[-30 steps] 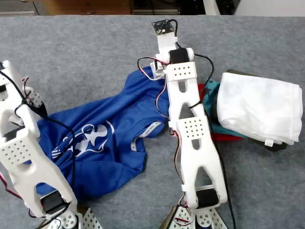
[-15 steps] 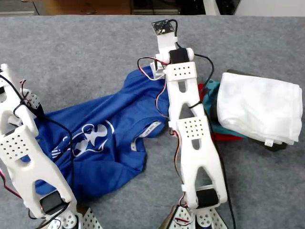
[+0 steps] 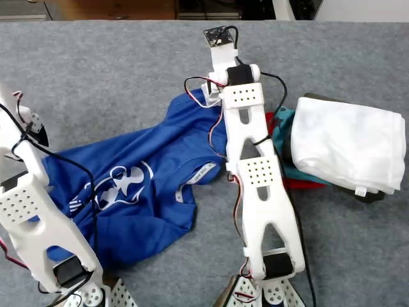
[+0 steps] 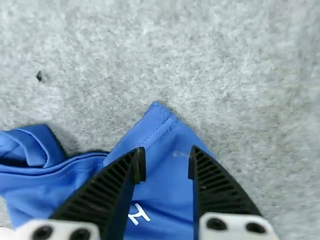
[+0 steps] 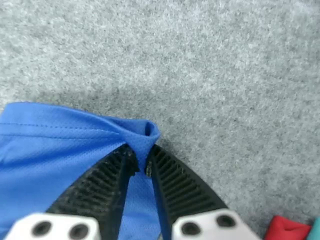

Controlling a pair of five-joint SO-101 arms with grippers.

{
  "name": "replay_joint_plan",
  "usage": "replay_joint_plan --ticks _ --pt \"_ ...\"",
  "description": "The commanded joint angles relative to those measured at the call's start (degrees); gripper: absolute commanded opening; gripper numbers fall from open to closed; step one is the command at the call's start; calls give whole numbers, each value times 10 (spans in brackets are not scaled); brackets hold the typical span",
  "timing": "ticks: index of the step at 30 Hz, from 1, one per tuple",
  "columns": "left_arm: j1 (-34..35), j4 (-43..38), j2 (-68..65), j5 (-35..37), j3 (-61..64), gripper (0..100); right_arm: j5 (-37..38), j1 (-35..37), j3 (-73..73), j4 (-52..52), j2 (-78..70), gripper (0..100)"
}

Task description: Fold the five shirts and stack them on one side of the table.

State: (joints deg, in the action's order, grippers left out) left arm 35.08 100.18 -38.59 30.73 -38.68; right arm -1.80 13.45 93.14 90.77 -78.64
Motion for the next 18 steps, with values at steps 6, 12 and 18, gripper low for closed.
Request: replay_joint_plan --ticks 6,12,18 --pt "11 4 -101 24 -63 153 4 7 21 -5 16 4" --pt "23 6 -175 59 -132 150 4 7 21 -5 16 4" --pt "21 6 -172 59 -112 154 4 7 21 -5 16 4"
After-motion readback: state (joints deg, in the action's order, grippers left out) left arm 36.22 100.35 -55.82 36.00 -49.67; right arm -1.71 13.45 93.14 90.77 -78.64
